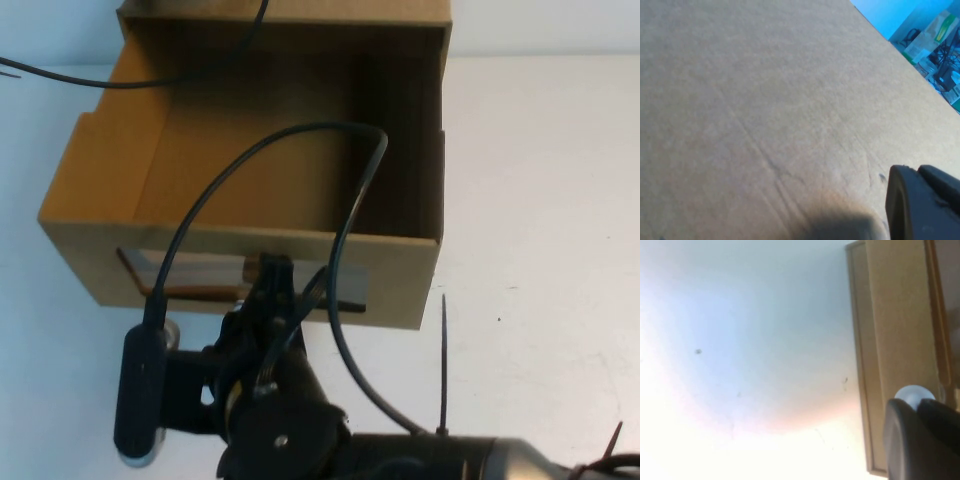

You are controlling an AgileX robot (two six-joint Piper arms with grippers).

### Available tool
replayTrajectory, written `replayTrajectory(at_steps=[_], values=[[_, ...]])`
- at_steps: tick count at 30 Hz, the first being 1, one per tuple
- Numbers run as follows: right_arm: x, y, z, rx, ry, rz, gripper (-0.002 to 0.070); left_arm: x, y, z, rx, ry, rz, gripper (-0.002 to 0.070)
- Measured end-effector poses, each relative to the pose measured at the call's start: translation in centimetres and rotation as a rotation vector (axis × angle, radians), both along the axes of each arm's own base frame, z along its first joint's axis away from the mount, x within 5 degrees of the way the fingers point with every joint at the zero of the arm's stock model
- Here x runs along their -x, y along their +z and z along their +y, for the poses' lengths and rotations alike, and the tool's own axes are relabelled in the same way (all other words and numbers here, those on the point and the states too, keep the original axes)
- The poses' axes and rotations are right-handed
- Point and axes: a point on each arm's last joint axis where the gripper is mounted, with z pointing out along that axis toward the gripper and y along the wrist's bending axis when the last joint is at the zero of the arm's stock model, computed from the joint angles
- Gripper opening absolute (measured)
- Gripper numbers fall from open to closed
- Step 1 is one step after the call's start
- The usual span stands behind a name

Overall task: Open the shoe box
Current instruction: 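Pull the top drawer of the cardboard box fully open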

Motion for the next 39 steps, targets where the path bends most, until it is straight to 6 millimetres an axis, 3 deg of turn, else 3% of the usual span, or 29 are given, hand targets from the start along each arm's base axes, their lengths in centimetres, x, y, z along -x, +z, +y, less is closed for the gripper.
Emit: replayTrajectory(at_steps=[12, 22, 26, 30, 34, 39], values=[[0.6, 0.0, 0.0, 0.025, -0.012, -0.017, 0.0034, -0.1, -0.1, 0.0, -0.005, -0.005, -0.016, -0.0004], [1.0, 0.9, 0.2, 0.0, 0.044, -0.043, 0.0394, 0.1, 0.2, 0.0, -0.024, -0.026, -0.043, -0.0004], [2.2, 3.1, 0.2, -0.086, 0.135, -0.04, 0.0463, 0.3, 0.9, 0.1, -0.051, -0.032, -0.064, -0.0004], [4.0, 6.1, -0.1, -0.203, 0.252, -0.039, 0.0478, 0.7, 2.4, 0.1, -0.07, -0.038, -0.107, -0.0004], [4.9, 8.9, -1.3, -0.283, 0.289, -0.055, 0.0476, 2.6, 5.4, 0.3, -0.074, -0.056, -0.168, -0.0004], [5.1, 11.9, -3.6, -0.355, 0.266, -0.091, 0.036, 6.4, 10.4, 1.6, -0.069, -0.033, -0.272, -0.0004]])
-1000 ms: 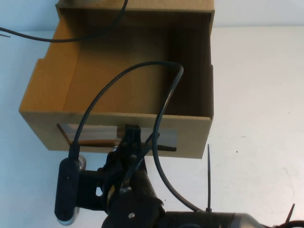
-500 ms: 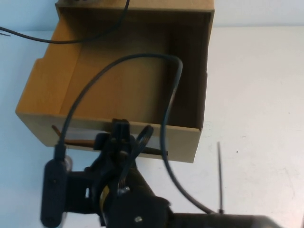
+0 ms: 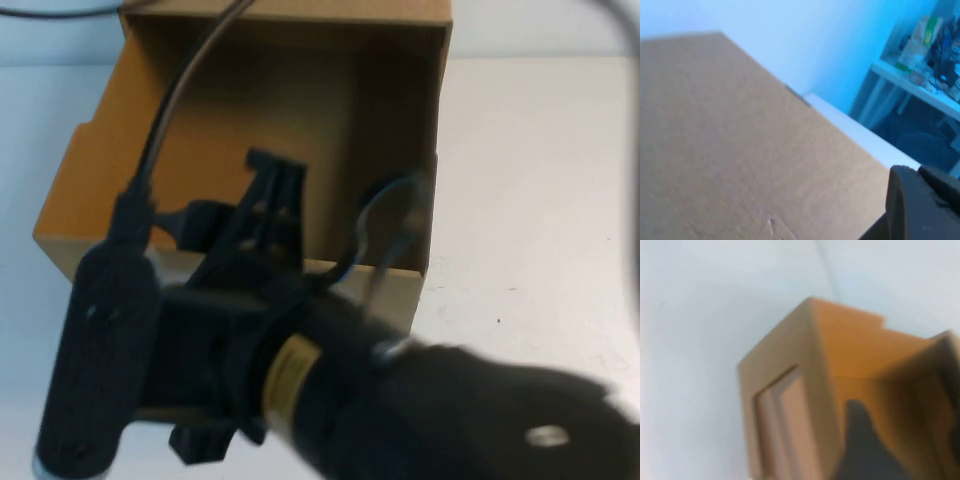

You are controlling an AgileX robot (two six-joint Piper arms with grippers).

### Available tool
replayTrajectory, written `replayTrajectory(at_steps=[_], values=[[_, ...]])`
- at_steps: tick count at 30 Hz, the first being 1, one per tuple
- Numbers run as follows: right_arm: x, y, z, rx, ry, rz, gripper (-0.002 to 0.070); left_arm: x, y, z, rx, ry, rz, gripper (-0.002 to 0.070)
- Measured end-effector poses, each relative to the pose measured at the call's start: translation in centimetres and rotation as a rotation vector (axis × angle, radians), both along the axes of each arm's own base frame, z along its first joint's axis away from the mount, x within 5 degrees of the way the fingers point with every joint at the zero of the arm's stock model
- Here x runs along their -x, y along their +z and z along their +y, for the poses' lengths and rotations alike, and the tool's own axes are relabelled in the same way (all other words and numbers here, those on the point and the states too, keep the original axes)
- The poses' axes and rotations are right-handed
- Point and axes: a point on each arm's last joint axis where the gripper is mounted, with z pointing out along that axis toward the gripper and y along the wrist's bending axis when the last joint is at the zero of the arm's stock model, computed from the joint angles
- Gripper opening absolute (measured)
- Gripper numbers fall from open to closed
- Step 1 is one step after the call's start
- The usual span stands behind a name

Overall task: Open the shoe box
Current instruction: 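Pull the top drawer of the cardboard box fully open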

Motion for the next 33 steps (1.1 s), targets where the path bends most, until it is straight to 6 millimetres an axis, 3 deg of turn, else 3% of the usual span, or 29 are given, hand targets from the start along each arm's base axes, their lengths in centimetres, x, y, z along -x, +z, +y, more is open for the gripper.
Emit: replayTrajectory(at_steps=[5, 7, 13, 22, 27, 31, 33], values=[[0.1, 2.5, -2.5, -0.064, -0.046, -0.013, 0.0097, 4.0, 4.2, 2.8, 0.002, 0.057, -0.08, -0.0004], [0.0, 3.3, -3.5, -0.077, -0.085, -0.016, 0.0034, 5.6, 5.6, 3.9, -0.005, 0.081, -0.108, -0.0004], [-0.2, 6.1, -8.1, -0.145, -0.224, -0.02, -0.0007, 11.8, 9.7, 6.4, -0.091, 0.239, -0.213, -0.0004], [0.4, 10.7, -18.6, -0.347, -0.463, 0.005, -0.0013, 23.2, 13.8, 6.3, -0.204, 0.418, -0.384, -0.0004], [1.3, 12.1, -25.4, -0.552, -0.522, 0.108, -0.0013, 27.6, 12.5, 6.2, -0.258, 0.473, -0.374, -0.0004], [2.2, 11.9, -29.9, -0.659, -0.51, 0.178, -0.0013, 28.7, 9.1, 6.5, -0.307, 0.499, -0.27, -0.0004], [2.4, 10.7, -31.2, -0.665, -0.509, 0.191, -0.0013, 29.5, 6.8, 6.5, -0.324, 0.5, -0.209, -0.0004]])
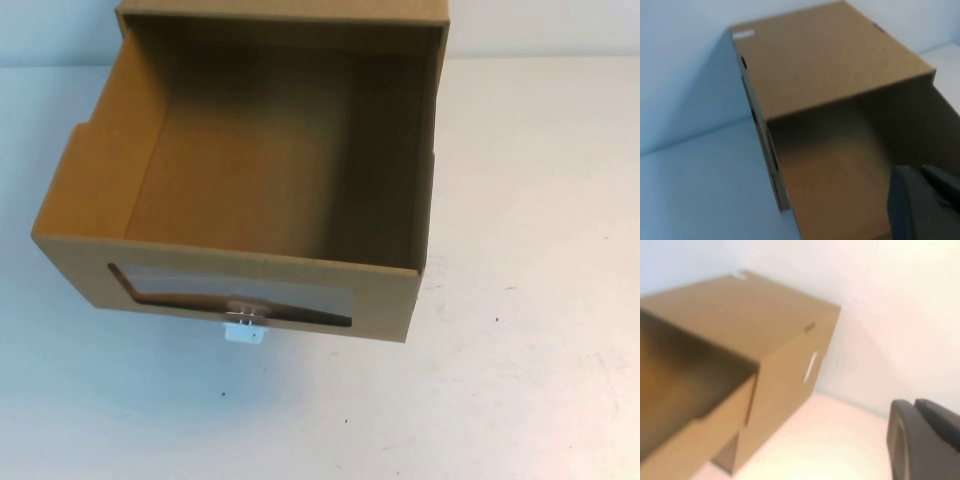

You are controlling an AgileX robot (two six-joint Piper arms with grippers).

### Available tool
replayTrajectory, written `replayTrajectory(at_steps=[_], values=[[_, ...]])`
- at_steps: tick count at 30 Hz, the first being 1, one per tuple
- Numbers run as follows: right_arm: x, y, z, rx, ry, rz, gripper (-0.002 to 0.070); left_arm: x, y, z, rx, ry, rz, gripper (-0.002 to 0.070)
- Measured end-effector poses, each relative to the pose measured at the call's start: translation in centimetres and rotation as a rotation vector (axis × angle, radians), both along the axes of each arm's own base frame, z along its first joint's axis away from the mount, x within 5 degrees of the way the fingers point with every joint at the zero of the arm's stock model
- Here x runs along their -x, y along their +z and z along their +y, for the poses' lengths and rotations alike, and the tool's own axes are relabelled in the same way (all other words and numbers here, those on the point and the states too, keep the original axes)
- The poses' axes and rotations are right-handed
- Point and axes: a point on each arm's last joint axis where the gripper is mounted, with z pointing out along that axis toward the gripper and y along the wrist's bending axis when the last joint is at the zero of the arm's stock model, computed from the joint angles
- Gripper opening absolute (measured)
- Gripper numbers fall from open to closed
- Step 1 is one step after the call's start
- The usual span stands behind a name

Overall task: Open the shoe box
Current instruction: 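Pull the top drawer of the cardboard box fully open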

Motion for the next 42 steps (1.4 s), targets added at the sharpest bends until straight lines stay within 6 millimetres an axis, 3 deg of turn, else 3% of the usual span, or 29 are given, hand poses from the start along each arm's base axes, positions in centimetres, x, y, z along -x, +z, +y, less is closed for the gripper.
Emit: replayTrajectory(at_steps=[4, 11, 17, 20, 25, 40, 42], values=[[0.1, -3.7, -0.4, 0.021, -0.008, 0.041, -0.0013, 0.9, -4.5, 0.0, 0.009, 0.022, 0.084, -0.0004], [0.0, -10.9, 0.1, 0.112, -0.029, 0.098, -0.0013, 3.2, -11.1, 0.6, 0.032, 0.153, 0.002, -0.0004], [0.1, -12.8, -0.6, 0.096, -0.034, 0.111, -0.0013, 2.7, -17.8, 1.0, 0.187, 0.24, -0.02, -0.0004], [0.2, -12.8, -1.0, 0.081, -0.033, 0.111, -0.0013, 2.2, -19.7, 1.2, 0.228, 0.268, -0.016, -0.0004], [0.2, -12.9, -1.0, 0.075, -0.029, 0.115, -0.0013, 1.8, -20.9, 1.3, 0.243, 0.282, 0.009, -0.0004], [0.2, -12.9, -1.1, 0.074, -0.029, 0.115, -0.0013, 1.7, -20.9, 1.3, 0.243, 0.283, 0.008, -0.0004], [0.2, -12.9, -1.1, 0.072, -0.029, 0.116, -0.0013, 1.8, -20.8, 1.7, 0.208, 0.312, -0.054, -0.0004]])
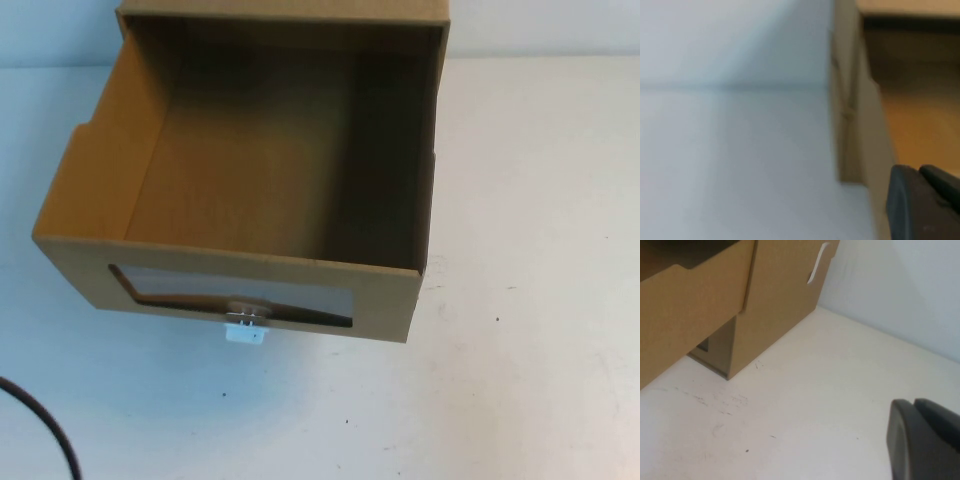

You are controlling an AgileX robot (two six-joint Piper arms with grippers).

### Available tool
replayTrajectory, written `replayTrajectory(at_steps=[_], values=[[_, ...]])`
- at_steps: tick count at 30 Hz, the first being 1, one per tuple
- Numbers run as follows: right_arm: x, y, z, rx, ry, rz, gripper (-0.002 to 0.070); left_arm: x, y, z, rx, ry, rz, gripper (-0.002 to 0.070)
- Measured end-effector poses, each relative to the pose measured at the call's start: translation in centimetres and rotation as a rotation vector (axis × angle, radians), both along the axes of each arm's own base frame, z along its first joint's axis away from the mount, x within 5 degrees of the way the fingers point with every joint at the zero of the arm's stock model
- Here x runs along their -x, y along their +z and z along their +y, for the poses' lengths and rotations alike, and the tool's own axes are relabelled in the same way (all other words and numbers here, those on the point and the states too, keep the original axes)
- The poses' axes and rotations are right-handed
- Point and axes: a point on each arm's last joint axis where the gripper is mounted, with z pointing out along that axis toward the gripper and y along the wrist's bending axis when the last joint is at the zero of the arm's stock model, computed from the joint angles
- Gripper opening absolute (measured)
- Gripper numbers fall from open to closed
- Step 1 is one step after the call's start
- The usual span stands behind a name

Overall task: Open the shoe box
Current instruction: 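Pull the top drawer of the cardboard box fully open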

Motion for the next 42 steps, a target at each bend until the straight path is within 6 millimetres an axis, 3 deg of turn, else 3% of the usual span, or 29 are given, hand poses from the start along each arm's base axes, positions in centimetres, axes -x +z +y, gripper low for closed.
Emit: replayTrajectory(at_steps=[4, 6, 9, 15, 19, 24, 31, 42], values=[[0.0, 0.0, 0.0, 0.0, 0.0, 0.0, -0.0013, 1.4, -0.1, 0.9, -0.104, 0.108, -0.188, -0.0004], [0.0, 0.0, 0.0, 0.0, 0.0, 0.0, -0.0013, 2.1, -1.4, 1.1, -0.145, 0.145, -0.244, -0.0004], [0.0, 0.0, 0.0, 0.0, 0.0, 0.0, -0.0013, 2.8, -4.7, 1.3, -0.178, 0.175, -0.268, -0.0004], [0.0, 0.0, 0.0, 0.0, 0.0, 0.0, -0.0013, 2.5, -12.7, 1.0, -0.202, 0.092, -0.148, -0.0004], [0.0, 0.0, 0.0, 0.0, 0.0, 0.0, -0.0013, 2.3, -15.4, 0.6, -0.219, -0.007, -0.074, -0.0004], [0.0, 0.0, 0.0, 0.0, 0.0, 0.0, -0.0013, 2.4, -16.0, 0.3, -0.19, -0.063, -0.039, -0.0004], [0.0, 0.0, 0.0, 0.0, 0.0, 0.0, -0.0013, 2.5, -16.7, 0.6, -0.1, -0.011, 0.061, -0.0004], [0.0, 0.0, 0.0, 0.0, 0.0, 0.0, -0.0013, 2.6, -16.8, 0.7, -0.077, 0.003, 0.074, -0.0004]])
